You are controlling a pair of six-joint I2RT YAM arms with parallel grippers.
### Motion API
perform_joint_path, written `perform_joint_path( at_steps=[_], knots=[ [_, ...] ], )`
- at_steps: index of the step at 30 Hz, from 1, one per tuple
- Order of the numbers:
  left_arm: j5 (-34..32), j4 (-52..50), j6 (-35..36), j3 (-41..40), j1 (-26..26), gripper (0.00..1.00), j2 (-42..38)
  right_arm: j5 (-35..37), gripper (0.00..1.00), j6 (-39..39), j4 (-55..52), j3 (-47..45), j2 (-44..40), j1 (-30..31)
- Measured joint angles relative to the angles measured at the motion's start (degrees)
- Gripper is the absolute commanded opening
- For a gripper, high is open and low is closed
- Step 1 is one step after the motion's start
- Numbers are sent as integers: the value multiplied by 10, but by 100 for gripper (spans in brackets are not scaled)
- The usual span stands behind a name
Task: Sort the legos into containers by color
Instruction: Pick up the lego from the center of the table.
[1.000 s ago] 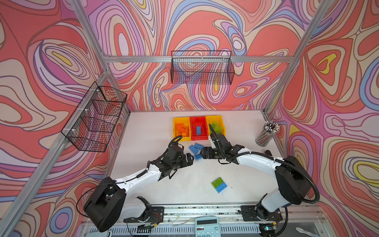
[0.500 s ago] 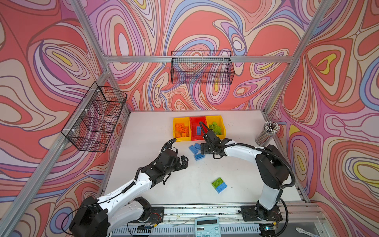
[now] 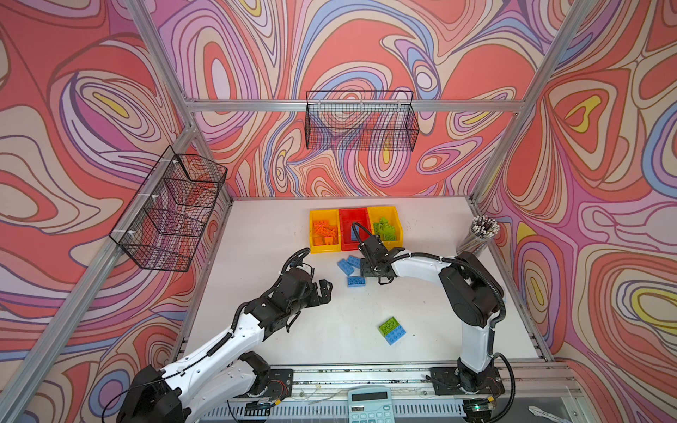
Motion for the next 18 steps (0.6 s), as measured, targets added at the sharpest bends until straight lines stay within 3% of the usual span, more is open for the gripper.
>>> perform_joint_path(
  at_steps=[4, 7, 18],
  knots=[
    [0, -5, 5, 0, 4, 100, -3, 2, 44, 1, -2, 2, 1, -2],
    [0, -11, 9, 0, 6, 100, -3, 4, 39, 0, -9, 5, 1, -2],
    [1, -28, 41, 41, 6, 100, 31, 2, 39, -38, -72, 139, 0, -2]
  ],
)
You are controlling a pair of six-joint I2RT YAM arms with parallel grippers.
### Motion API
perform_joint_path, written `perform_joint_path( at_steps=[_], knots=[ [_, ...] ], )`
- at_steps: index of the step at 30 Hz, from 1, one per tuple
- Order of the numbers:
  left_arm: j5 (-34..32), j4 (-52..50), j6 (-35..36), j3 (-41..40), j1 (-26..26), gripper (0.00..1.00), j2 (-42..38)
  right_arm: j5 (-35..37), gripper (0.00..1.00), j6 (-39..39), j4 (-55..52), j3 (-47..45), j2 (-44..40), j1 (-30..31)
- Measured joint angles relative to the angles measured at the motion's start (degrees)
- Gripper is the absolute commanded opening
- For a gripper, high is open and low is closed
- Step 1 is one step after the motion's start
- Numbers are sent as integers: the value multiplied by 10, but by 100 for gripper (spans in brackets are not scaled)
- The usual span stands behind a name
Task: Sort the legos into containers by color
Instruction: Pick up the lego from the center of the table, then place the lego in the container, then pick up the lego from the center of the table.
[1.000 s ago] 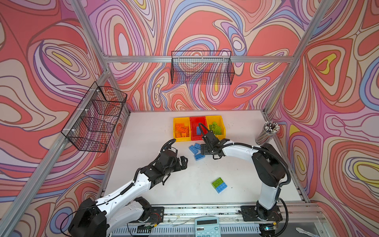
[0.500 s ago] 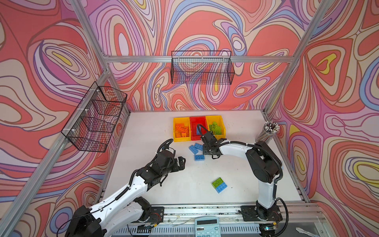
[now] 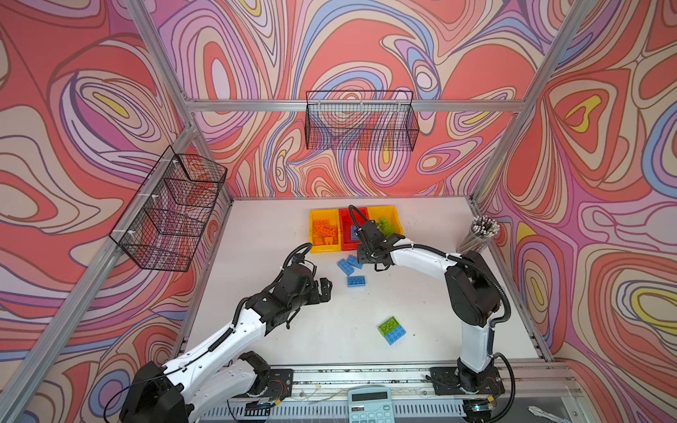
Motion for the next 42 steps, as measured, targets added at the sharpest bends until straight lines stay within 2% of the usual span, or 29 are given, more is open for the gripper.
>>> perform_joint_path(
  at_steps=[6, 14, 15, 17, 19, 22, 25, 26, 34, 42],
  knots=[
    [0, -4, 12, 22, 0, 100, 17, -1, 39, -38, -8, 141, 36, -5],
    [-14, -39, 13, 26, 0, 100, 2, -18, 42, -70, -29, 281, 167, -35],
    [-17, -42, 13, 26, 0, 100, -1, -21, 46, -72, -33, 292, 180, -38],
    [-21, -52, 13, 27, 0, 100, -5, -28, 63, -78, -38, 311, 205, -45],
    [-25, -59, 13, 28, 0, 100, -6, -31, 75, -82, -46, 327, 222, -49],
    [-30, -67, 12, 28, 0, 100, -6, -36, 84, -92, -49, 330, 221, -52],
    [-31, -69, 12, 28, 0, 100, -6, -38, 96, -96, -43, 297, 188, -52],
    [-31, -69, 12, 28, 0, 100, -6, -40, 97, -97, -39, 276, 169, -52],
    [-26, -69, 9, 28, 0, 100, -15, -39, 97, -78, -10, 92, -6, -32],
    [-7, -66, -5, -13, 0, 100, -67, -33, 96, -23, 9, -30, -35, 74]
  ],
)
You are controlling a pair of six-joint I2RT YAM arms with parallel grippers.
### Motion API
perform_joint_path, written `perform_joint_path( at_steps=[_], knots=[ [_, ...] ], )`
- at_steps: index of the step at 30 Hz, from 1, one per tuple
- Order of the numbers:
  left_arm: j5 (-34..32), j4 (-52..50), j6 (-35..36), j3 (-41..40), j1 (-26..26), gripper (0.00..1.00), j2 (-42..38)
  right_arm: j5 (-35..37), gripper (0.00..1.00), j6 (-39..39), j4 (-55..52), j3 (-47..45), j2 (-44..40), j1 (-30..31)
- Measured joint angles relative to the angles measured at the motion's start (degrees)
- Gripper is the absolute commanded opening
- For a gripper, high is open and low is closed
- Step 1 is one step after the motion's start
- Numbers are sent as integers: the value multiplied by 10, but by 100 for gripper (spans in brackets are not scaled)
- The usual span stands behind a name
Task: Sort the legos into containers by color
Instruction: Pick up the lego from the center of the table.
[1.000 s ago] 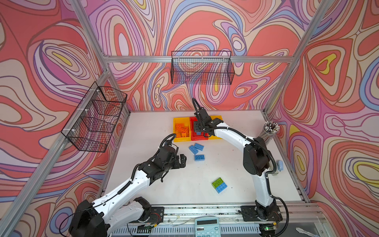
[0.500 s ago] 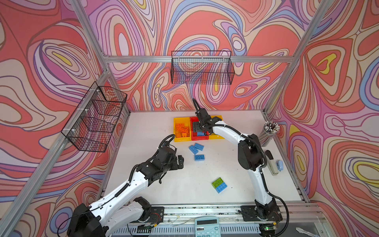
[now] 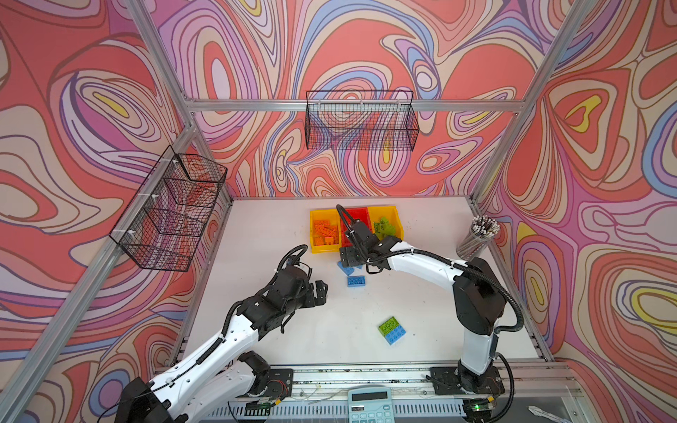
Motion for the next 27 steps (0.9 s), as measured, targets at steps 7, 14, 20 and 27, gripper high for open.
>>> perform_joint_path(
  at_steps=[7, 14, 20, 27],
  knots=[
    [8, 0, -14, -62, 0, 100, -43, 3, 94, 53, 19, -61, 4, 35],
    [8, -13, -17, -79, 0, 100, -72, 7, 90, 76, 39, -66, 36, 36],
    [7, -17, -19, -79, 0, 100, -88, 8, 85, 84, 39, -76, 50, 36],
    [7, -17, -19, -79, 0, 100, -79, 16, 51, 88, 52, -74, 50, 36]
  ],
)
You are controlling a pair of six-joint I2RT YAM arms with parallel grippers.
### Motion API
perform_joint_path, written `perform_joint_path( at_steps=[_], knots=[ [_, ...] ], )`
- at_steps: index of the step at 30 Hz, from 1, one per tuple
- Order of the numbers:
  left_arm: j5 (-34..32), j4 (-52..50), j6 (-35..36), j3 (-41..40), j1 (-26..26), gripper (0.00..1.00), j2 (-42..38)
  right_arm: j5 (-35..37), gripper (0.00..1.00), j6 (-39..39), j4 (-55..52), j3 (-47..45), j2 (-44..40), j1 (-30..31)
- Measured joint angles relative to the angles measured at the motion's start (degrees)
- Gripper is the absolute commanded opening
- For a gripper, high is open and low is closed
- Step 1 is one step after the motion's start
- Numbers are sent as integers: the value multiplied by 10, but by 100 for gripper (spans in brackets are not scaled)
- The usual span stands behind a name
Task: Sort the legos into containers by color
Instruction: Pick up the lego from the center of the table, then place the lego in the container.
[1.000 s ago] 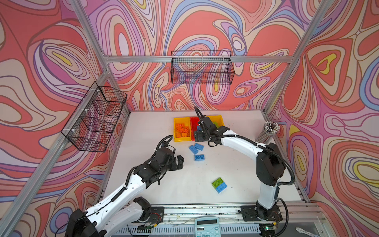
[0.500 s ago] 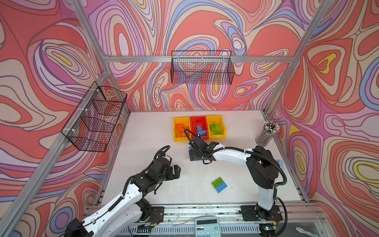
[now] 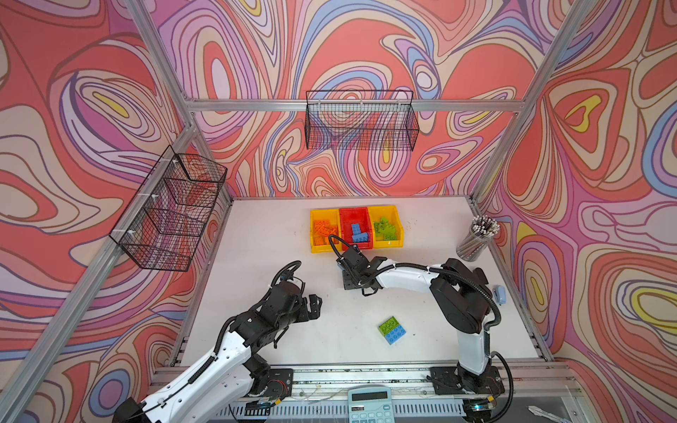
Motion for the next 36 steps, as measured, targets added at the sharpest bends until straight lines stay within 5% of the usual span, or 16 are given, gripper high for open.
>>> perform_joint_path(
  at_steps=[7, 13, 22, 29, 36],
  knots=[
    [5, -1, 1, 12, 0, 100, 37, 21, 49, -29, -49, 43, 0, -2],
    [13, 6, 6, 61, 0, 100, 82, 30, 48, -80, -77, 174, 8, -48],
    [12, 8, 11, 102, 0, 100, 127, 16, 50, -137, -98, 368, 143, -139],
    [12, 7, 18, 128, 0, 100, 152, -18, 85, -169, -113, 410, 198, -164],
    [13, 7, 20, 132, 0, 100, 171, -34, 87, -180, -90, 347, 132, -165]
  ],
)
